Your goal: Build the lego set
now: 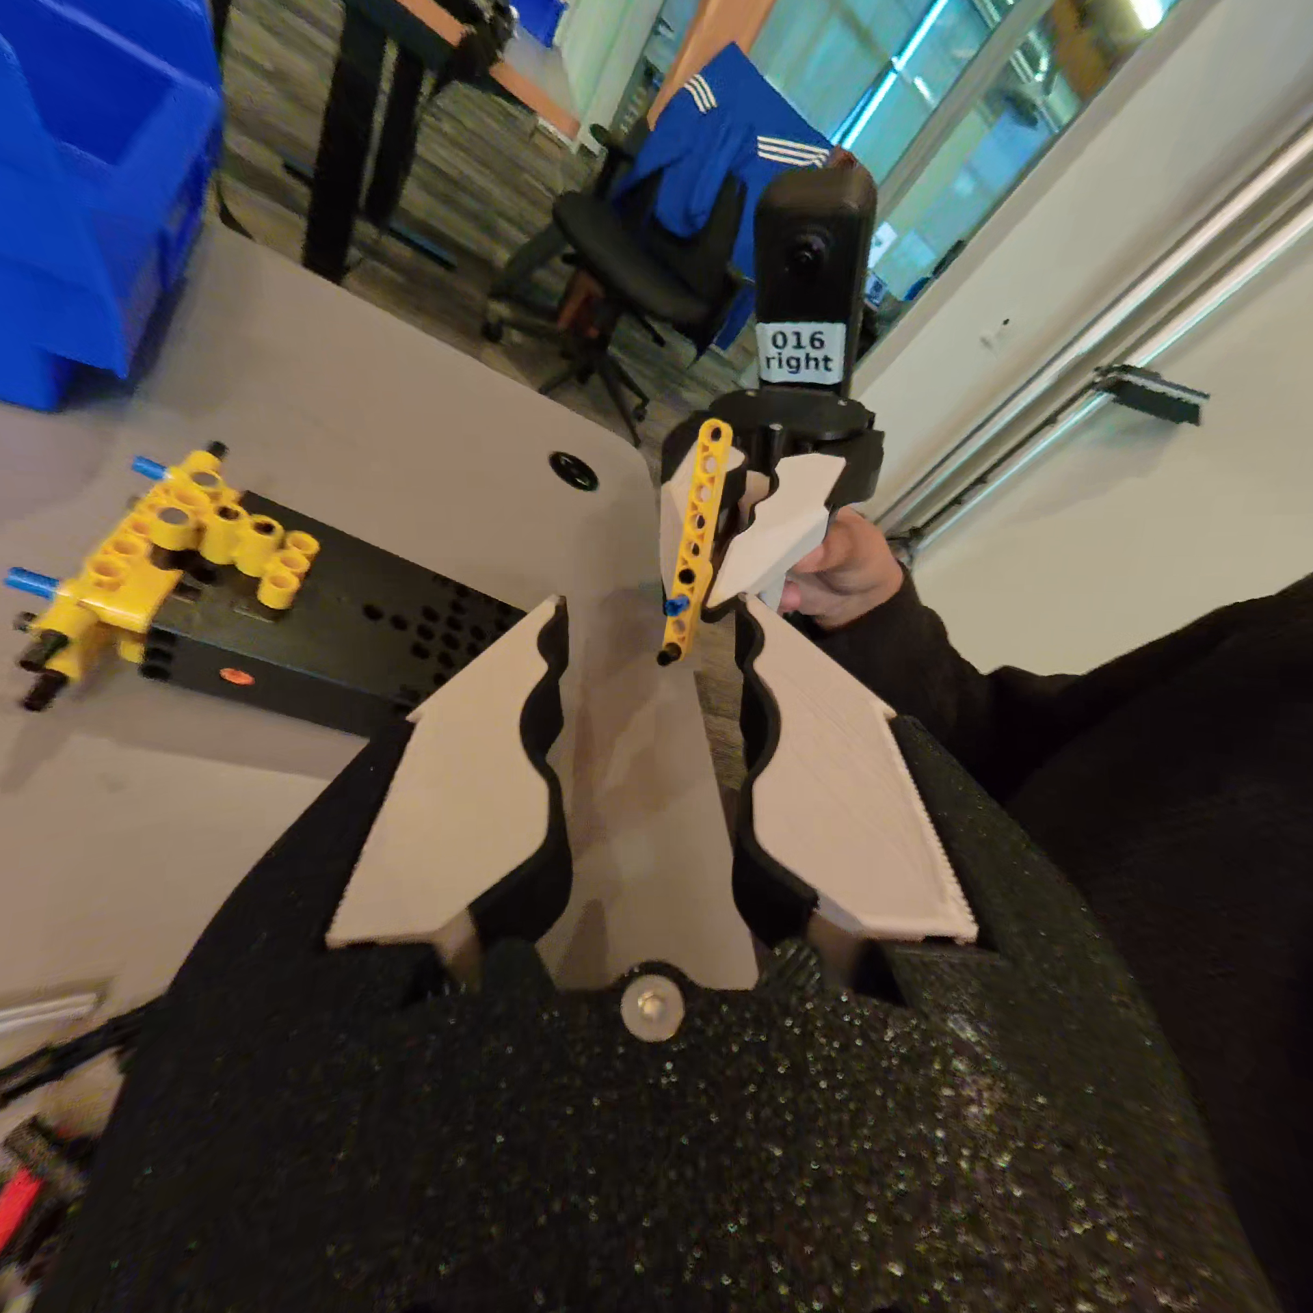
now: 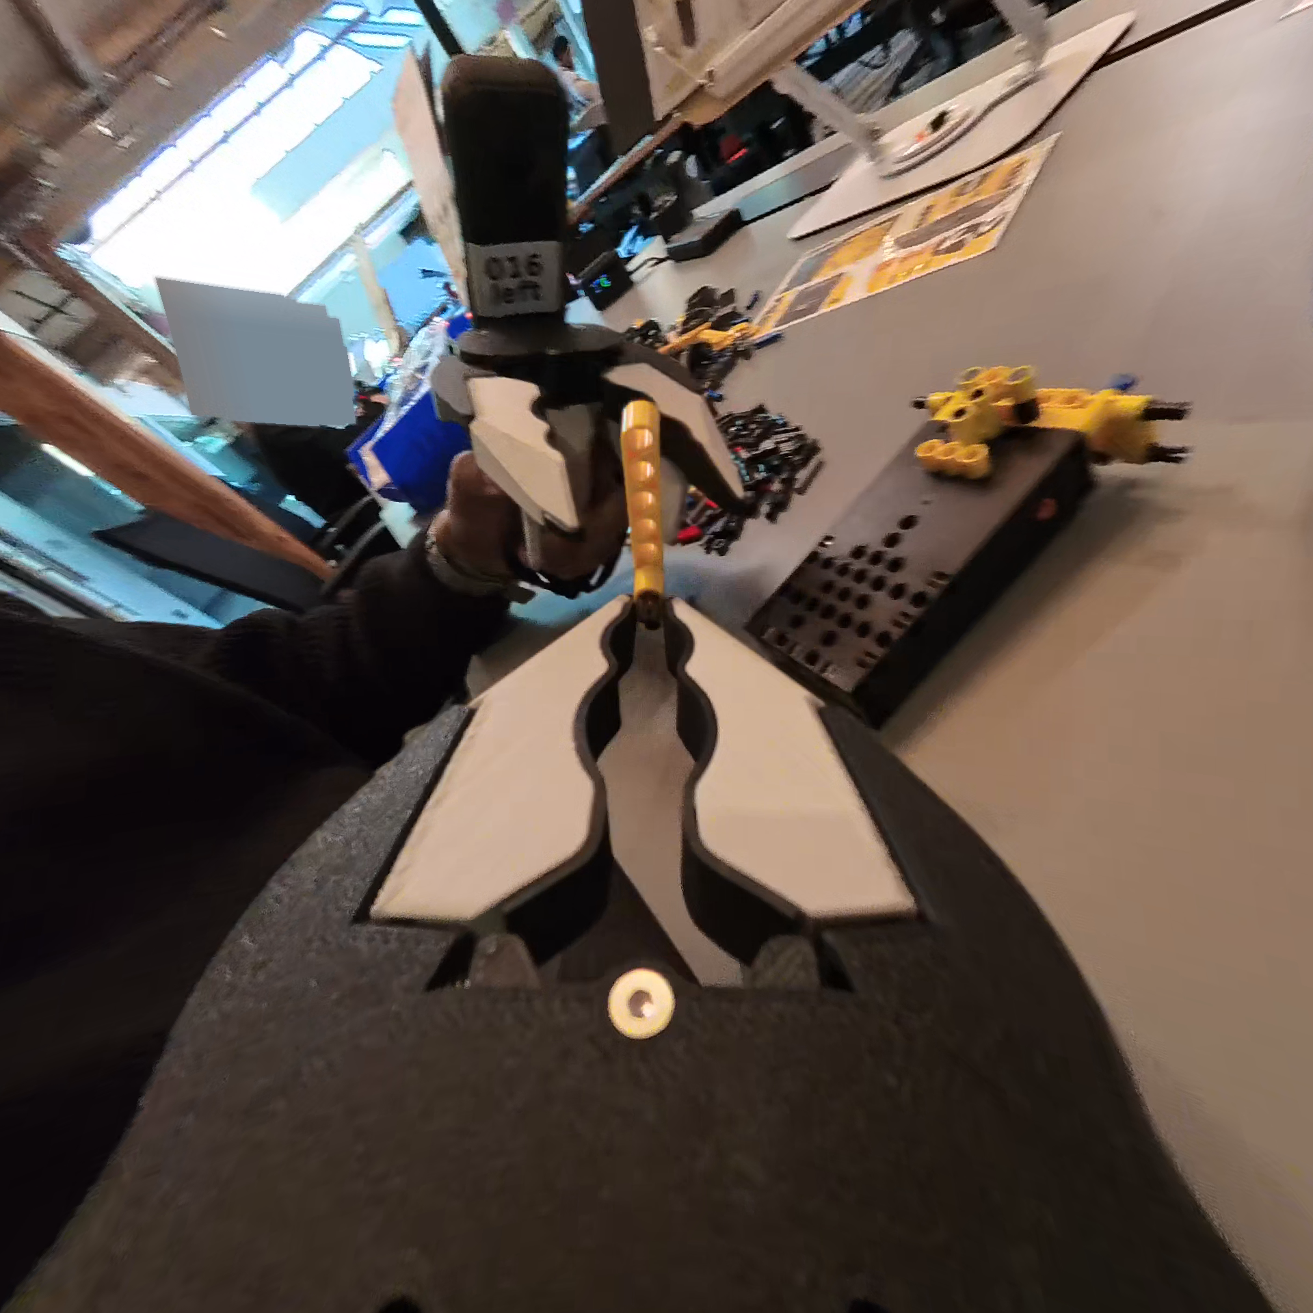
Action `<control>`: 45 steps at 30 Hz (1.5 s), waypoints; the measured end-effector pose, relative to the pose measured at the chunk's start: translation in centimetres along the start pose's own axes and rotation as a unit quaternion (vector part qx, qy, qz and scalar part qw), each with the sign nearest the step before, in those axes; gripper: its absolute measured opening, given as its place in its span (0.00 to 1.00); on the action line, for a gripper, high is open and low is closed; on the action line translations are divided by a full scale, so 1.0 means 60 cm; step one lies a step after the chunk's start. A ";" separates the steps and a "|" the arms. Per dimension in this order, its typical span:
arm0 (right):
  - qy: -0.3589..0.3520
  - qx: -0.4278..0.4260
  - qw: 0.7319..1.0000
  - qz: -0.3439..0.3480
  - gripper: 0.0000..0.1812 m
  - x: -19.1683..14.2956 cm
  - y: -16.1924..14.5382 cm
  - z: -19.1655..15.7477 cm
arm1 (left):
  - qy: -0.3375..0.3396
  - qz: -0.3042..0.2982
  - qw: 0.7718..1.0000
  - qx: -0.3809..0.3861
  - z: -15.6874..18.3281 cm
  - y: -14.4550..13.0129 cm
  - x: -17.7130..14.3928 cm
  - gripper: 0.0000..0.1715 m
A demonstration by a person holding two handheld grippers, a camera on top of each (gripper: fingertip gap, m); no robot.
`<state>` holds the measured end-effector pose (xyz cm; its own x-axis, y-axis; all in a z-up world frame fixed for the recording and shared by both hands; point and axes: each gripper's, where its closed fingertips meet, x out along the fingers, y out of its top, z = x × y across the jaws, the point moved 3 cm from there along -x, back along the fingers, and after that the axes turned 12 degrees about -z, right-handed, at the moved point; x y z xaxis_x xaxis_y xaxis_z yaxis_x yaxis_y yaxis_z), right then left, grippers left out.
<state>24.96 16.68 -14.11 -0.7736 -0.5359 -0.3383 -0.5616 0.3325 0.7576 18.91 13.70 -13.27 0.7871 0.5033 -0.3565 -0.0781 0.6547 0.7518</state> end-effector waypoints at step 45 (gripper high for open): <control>-0.206 -0.482 0.849 -0.065 0.08 -0.016 0.067 -0.049 | -0.123 0.038 0.990 -0.052 0.027 0.008 -0.007 0.17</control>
<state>24.32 16.25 -9.13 -0.8723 -0.1361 -0.4696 -0.3025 -0.6042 0.7371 19.53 12.89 -11.84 0.9009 0.4090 -0.1453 -0.1956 0.6814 0.7053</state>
